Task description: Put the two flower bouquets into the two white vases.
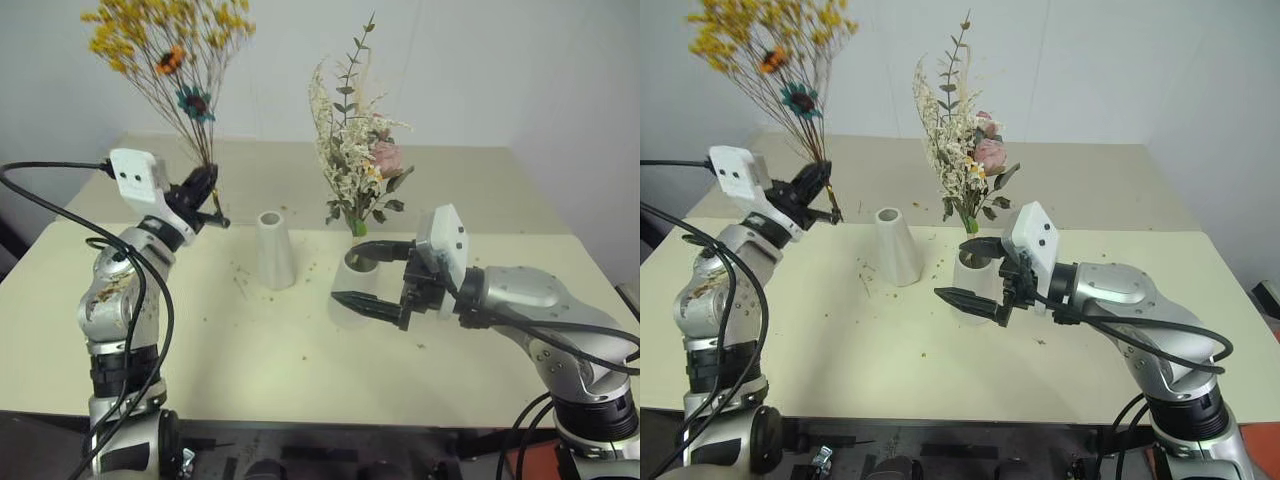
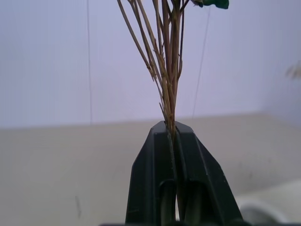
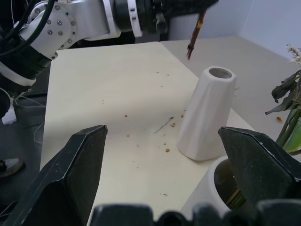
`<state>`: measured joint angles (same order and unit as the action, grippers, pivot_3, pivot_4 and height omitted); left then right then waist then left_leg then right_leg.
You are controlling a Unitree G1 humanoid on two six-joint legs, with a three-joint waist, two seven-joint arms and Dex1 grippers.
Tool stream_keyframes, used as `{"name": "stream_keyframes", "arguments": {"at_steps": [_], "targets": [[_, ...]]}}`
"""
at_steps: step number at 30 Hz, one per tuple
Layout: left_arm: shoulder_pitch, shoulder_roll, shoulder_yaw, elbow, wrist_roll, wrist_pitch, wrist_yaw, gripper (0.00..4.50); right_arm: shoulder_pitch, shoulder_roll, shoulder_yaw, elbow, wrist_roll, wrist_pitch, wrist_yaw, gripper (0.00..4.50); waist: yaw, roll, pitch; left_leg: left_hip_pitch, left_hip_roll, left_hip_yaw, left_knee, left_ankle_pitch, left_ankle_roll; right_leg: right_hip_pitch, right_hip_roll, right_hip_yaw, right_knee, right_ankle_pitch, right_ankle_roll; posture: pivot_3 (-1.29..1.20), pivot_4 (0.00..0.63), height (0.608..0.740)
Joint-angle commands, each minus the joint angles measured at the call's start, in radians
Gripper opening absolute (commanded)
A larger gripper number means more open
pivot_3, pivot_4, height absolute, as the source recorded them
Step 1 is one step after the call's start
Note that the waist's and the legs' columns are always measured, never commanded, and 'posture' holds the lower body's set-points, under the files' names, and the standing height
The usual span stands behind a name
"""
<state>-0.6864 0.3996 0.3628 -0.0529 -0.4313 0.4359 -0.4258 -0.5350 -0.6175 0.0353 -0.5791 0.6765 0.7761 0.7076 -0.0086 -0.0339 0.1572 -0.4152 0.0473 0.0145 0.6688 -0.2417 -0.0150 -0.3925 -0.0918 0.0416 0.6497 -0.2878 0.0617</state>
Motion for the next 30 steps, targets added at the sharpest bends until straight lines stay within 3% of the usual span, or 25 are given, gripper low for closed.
{"name": "stream_keyframes", "arguments": {"at_steps": [1,10,20,30], "targets": [[-0.066,0.007,0.03,0.029,-0.04,-0.073,-0.012,0.01,0.007,0.006,-0.009,-0.042,-0.006,-0.03,-0.014,4.5,-0.001,0.0,0.0,0.0,0.0,0.0,0.0,0.0,0.0,0.0,0.0,0.0,0.0,0.0,0.0,0.0,0.15,0.74],[-0.176,0.037,0.001,0.113,-0.137,0.035,-0.045,0.01,0.028,0.035,-0.001,-0.064,-0.023,-0.037,-0.049,4.5,-0.003,0.0,0.0,0.0,0.0,-0.001,0.0,0.0,0.0,0.0,0.0,0.0,0.0,0.0,0.0,0.0,0.15,0.74],[-0.279,0.062,-0.058,0.271,-0.178,0.034,-0.259,0.01,0.055,0.06,-0.006,-0.091,-0.036,-0.039,-0.084,4.5,-0.004,0.0,0.0,0.0,0.0,-0.001,0.0,0.0,0.0,0.001,0.001,-0.001,0.0,0.0,0.0,0.0,0.15,0.74],[-0.27,0.074,-0.087,0.285,-0.194,0.077,-0.367,0.01,0.07,0.068,-0.007,-0.114,-0.031,-0.035,-0.114,4.5,-0.005,0.0,0.0,0.0,0.0,-0.001,0.0,0.0,0.0,0.001,0.001,-0.001,0.0,0.0,0.0,0.0,0.15,0.74]]}}
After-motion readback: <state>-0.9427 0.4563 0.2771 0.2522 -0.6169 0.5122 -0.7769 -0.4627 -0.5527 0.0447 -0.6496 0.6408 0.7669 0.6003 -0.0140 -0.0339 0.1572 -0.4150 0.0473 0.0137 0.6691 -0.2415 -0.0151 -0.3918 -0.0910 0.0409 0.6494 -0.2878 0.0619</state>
